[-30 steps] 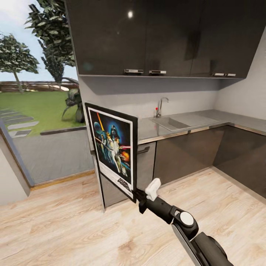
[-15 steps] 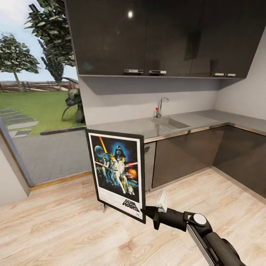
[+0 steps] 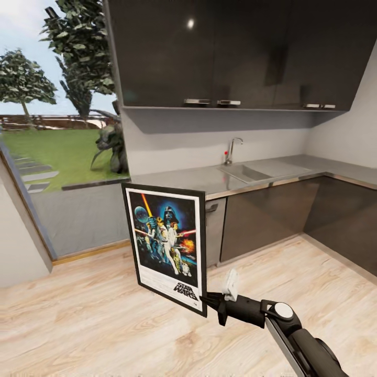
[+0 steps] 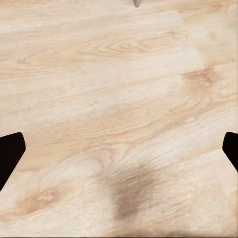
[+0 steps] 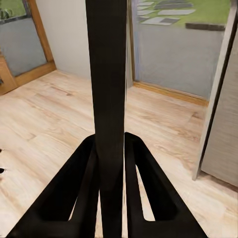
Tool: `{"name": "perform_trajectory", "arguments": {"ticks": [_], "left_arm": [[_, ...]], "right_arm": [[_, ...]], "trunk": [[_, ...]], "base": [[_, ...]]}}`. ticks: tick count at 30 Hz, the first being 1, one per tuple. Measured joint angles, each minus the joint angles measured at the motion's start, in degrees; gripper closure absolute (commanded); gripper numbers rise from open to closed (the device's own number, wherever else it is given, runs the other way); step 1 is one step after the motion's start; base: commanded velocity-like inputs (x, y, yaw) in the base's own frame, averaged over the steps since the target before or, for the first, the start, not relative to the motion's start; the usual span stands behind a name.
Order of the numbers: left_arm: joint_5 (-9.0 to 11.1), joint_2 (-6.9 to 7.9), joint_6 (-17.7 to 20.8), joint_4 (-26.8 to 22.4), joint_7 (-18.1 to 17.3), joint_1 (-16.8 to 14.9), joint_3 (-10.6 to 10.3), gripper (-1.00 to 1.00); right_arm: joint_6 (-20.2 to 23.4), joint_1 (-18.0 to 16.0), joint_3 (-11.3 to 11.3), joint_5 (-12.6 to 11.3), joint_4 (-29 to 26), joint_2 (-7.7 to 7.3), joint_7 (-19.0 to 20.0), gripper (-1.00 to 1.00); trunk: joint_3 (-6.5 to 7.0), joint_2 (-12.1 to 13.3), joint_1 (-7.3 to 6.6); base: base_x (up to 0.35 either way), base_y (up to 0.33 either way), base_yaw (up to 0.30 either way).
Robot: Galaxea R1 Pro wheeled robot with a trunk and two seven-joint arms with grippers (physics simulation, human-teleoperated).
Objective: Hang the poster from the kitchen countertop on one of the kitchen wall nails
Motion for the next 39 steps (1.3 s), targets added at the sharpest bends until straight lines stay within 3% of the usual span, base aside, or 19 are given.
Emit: {"name": "perform_trajectory", "arguments": {"ticks": [8,19,39], "left_arm": [[0.0,0.02,0.0,0.0,0.0,0.0,0.0,-1.00],[0.0,-0.06,0.1,0.0,0.1,0.0,0.0,-1.00],[0.0,-0.05,1.0,-0.2,0.4,0.0,-0.5,-1.00]], "right_arm": [[-0.1,0.0,0.0,0.1,0.0,0.21,-0.1,1.00],[-0.2,0.0,0.1,0.1,-0.1,0.37,-0.2,1.00],[-0.3,0.0,-0.1,0.0,-0.2,0.37,-0.9,1.00]], "trunk": [[0.00,0.0,-0.02],[0.00,0.0,-0.02],[3.59,8.0,-4.41]], "base": [[-0.055,0.043,0.242],[-0.002,0.094,0.031],[0.000,0.001,0.000]]}}
